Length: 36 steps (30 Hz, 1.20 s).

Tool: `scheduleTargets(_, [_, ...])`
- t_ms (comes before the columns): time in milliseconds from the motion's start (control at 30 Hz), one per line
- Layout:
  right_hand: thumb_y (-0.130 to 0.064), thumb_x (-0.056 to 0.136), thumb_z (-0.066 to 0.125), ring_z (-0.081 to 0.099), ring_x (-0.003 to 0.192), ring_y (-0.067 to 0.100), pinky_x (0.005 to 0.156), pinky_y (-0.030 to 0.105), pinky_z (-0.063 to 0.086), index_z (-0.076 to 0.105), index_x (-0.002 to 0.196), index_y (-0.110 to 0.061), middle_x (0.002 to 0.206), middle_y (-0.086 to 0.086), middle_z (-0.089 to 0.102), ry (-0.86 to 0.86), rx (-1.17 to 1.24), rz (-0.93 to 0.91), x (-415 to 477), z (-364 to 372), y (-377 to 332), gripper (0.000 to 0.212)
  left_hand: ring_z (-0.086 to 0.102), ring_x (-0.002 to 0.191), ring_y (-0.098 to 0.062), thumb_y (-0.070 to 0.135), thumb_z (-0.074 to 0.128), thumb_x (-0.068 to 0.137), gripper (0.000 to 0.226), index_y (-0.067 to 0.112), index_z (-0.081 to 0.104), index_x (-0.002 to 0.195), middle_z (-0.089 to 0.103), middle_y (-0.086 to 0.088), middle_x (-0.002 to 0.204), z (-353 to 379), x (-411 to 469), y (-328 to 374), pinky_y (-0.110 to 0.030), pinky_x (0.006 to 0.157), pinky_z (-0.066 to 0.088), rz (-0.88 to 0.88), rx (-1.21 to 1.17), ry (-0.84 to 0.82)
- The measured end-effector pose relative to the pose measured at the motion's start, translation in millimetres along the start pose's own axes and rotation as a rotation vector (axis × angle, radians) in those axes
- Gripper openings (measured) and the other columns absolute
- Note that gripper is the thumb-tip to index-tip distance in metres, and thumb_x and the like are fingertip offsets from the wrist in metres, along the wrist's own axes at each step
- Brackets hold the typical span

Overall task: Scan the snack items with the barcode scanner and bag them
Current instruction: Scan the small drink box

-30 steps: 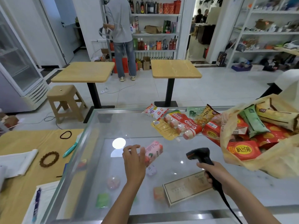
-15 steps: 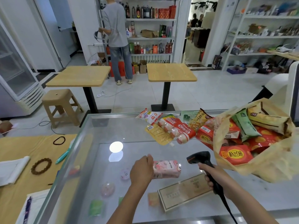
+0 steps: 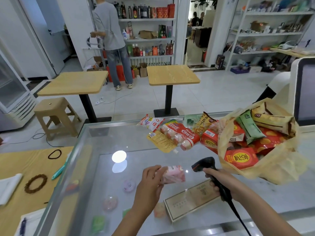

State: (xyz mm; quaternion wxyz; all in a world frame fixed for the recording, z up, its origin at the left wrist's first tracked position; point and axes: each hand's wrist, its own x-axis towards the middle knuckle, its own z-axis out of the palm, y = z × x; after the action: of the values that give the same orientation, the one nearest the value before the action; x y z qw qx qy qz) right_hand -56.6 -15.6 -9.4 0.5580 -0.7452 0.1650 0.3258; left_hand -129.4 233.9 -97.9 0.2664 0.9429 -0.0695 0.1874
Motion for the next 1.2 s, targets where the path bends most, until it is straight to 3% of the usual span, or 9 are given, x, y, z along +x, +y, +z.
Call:
scheduleTargets(67, [-0.040, 0.088, 0.063, 0.042, 0.041, 0.013, 0.041, 0.023, 0.035, 0.057, 0.103, -0.001, 0.054, 0.003, 0.047, -0.007, 0.016, -0.006, -6.1, -0.3, -3.6, 0.042, 0.046, 0.110, -0.013, 0.011, 0.077, 0.072, 0.061, 0.023, 0.052, 0.127, 0.058, 0.002, 0.118, 0.0, 21.4, 2.8, -0.028, 0.080, 0.052, -0.182, -0.102, -0.031])
scheduleTargets(167, [-0.056, 0.087, 0.055, 0.039, 0.041, 0.014, 0.041, 0.024, 0.032, 0.058, 0.102, -0.003, 0.054, 0.003, 0.045, 0.003, 0.051, -0.032, -17.8, -2.0, -16.2, 0.055, 0.051, 0.094, -0.012, 0.025, 0.077, 0.073, 0.057, 0.028, 0.046, 0.121, 0.054, 0.000, 0.105, 3.0, 43.4, 12.8, -0.019, 0.070, 0.043, -0.335, -0.231, -0.133])
scheduleTargets(267, [-0.067, 0.087, 0.044, 0.038, 0.040, 0.013, 0.040, 0.023, 0.032, 0.058, 0.110, -0.001, 0.053, 0.002, 0.045, -0.015, 0.073, -0.040, -32.1, -5.4, -36.6, 0.071, 0.056, 0.091, -0.012, 0.019, 0.079, 0.070, 0.062, 0.027, 0.044, 0.120, 0.052, -0.002, 0.106, 16.7, 54.2, 28.2, -0.025, 0.071, 0.051, -0.387, -0.430, -0.158])
scheduleTargets(400, [-0.072, 0.084, 0.042, 0.038, 0.040, 0.012, 0.037, 0.021, 0.032, 0.060, 0.111, -0.001, 0.053, 0.001, 0.045, -0.016, -0.015, -0.037, -56.0, -6.7, -65.0, 0.078, 0.062, 0.091, -0.013, 0.019, 0.082, 0.070, 0.058, 0.023, 0.046, 0.116, 0.054, -0.004, 0.111, 38.2, 63.0, 38.9, -0.029, 0.068, 0.057, -0.490, -0.608, -0.135])
scheduleTargets(533, [-0.075, 0.081, 0.042, 0.037, 0.038, 0.011, 0.036, 0.020, 0.032, 0.061, 0.108, -0.002, 0.052, 0.001, 0.044, 0.004, -0.106, -0.019, -77.9, -6.7, -83.0, 0.080, 0.064, 0.090, -0.012, 0.027, 0.082, 0.071, 0.074, 0.030, 0.037, 0.129, 0.059, 0.001, 0.110, 46.1, 62.1, 37.9, -0.035, 0.070, 0.058, -0.479, -0.623, -0.100])
scheduleTargets(667, [-0.077, 0.079, 0.041, 0.036, 0.037, 0.010, 0.035, 0.019, 0.032, 0.061, 0.107, -0.003, 0.052, 0.000, 0.044, -0.006, -0.148, -0.024, -94.4, -5.9, -92.5, 0.081, 0.062, 0.092, -0.011, 0.034, 0.076, 0.076, 0.088, 0.043, 0.019, 0.142, 0.059, 0.004, 0.106, 45.8, 59.4, 39.6, -0.025, 0.068, 0.057, -0.415, -0.593, -0.086])
scheduleTargets(867, [-0.078, 0.076, 0.041, 0.035, 0.036, 0.009, 0.033, 0.019, 0.032, 0.060, 0.107, -0.004, 0.052, 0.000, 0.042, -0.009, -0.176, -0.023, -108.8, 0.1, -97.9, 0.083, 0.050, 0.086, 0.000, 0.036, 0.071, 0.081, 0.052, 0.044, 0.045, 0.125, 0.051, 0.001, 0.104, 45.9, 54.3, 40.1, -0.012, 0.068, 0.044, -0.312, -0.500, -0.084])
scheduleTargets(1200, [-0.079, 0.075, 0.042, 0.036, 0.037, 0.010, 0.034, 0.019, 0.032, 0.059, 0.107, -0.004, 0.051, 0.000, 0.043, 0.013, -0.212, -0.006, -119.0, 8.7, -99.1, 0.083, 0.052, 0.085, 0.002, 0.036, 0.076, 0.077, 0.049, 0.030, 0.051, 0.118, 0.054, 0.004, 0.105, 47.5, 56.4, 38.3, -0.010, 0.065, 0.045, -0.341, -0.514, -0.063])
